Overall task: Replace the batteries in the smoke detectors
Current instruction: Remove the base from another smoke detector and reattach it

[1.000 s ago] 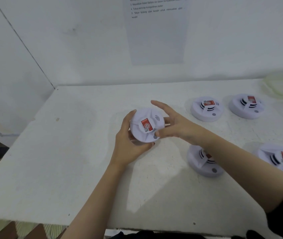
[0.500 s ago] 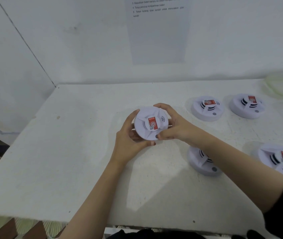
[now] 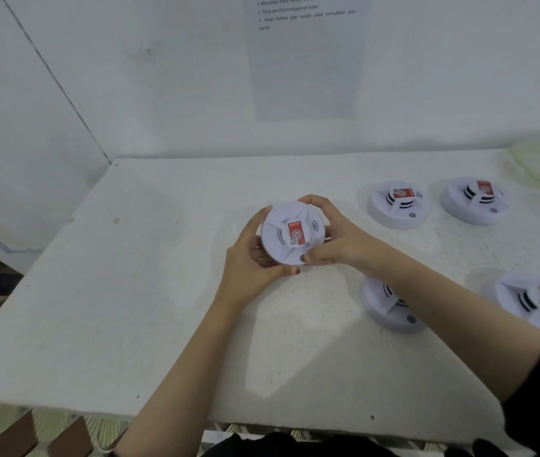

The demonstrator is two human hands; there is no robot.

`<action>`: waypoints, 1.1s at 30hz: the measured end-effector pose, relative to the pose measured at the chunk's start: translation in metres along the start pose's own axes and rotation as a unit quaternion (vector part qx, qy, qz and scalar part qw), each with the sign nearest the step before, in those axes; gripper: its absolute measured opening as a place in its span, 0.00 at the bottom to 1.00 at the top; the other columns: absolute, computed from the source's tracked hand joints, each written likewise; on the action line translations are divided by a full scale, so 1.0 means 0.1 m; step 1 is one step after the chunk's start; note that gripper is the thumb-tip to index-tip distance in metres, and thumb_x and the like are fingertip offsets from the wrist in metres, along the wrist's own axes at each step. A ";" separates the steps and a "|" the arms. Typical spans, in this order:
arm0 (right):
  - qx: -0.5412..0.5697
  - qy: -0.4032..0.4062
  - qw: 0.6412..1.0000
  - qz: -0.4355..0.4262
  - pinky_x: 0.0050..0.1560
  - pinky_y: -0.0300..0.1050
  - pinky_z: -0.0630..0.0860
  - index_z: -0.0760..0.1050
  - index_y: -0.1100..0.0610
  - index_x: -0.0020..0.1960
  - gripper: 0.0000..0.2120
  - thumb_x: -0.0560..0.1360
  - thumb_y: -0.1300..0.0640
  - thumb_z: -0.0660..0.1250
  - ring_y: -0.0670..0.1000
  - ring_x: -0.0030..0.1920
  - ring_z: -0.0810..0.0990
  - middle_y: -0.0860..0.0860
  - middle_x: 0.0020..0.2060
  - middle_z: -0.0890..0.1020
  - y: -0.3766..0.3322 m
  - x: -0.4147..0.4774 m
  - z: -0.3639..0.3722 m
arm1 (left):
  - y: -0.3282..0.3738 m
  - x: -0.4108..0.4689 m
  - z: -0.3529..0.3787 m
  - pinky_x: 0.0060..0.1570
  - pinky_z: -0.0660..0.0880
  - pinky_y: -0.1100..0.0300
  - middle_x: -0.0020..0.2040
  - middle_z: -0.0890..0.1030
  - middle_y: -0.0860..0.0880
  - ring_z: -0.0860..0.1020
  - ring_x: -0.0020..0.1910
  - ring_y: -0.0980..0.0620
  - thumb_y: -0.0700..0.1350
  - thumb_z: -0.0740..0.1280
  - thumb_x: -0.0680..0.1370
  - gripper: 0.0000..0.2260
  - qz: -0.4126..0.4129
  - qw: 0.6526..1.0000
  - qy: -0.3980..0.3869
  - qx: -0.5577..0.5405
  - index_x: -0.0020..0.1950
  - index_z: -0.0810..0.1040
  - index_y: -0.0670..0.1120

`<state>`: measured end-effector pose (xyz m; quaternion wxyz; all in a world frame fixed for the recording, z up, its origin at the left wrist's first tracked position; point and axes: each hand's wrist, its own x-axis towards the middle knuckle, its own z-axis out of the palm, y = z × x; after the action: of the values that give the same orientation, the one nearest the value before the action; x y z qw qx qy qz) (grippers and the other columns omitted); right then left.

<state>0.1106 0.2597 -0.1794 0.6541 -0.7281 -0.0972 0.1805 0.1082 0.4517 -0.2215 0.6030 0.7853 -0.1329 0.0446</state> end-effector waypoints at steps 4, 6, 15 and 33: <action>-0.002 0.001 1.000 0.002 0.53 0.54 0.80 0.63 0.42 0.64 0.37 0.68 0.74 0.68 0.54 0.52 0.79 0.61 0.58 0.77 0.01 0.00 0.01 | -0.02 0.01 0.00 0.59 0.76 0.61 0.66 0.77 0.50 0.76 0.64 0.56 0.40 0.81 0.63 0.41 0.008 1.000 -0.004 0.003 0.73 0.67 0.44; -0.004 0.001 1.000 0.001 0.52 0.52 0.80 0.63 0.43 0.65 0.37 0.68 0.74 0.68 0.55 0.52 0.79 0.61 0.58 0.77 0.00 0.00 0.01 | -0.02 0.00 0.00 0.58 0.77 0.59 0.66 0.77 0.50 0.76 0.63 0.56 0.39 0.81 0.63 0.41 0.006 1.000 -0.004 -0.001 0.73 0.67 0.45; -0.002 0.003 1.000 0.000 0.49 0.48 0.80 0.63 0.43 0.66 0.36 0.68 0.74 0.69 0.57 0.55 0.79 0.60 0.59 0.76 0.01 0.00 0.01 | 0.01 0.01 0.01 0.61 0.76 0.51 0.65 0.77 0.54 0.76 0.64 0.57 0.51 0.79 0.62 0.41 0.009 1.000 -0.005 0.012 0.72 0.68 0.48; -0.005 0.002 1.000 0.001 0.51 0.50 0.80 0.61 0.45 0.68 0.38 0.68 0.75 0.68 0.56 0.55 0.79 0.59 0.58 0.77 0.01 0.01 0.01 | -0.03 0.01 -0.01 0.58 0.78 0.46 0.66 0.77 0.51 0.77 0.64 0.52 0.47 0.80 0.63 0.42 0.003 1.000 -0.006 0.006 0.74 0.66 0.48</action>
<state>0.1115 0.2610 -0.1806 0.6506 -0.7316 -0.0966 0.1791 0.1096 0.4533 -0.2240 0.5977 0.7886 -0.1380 0.0425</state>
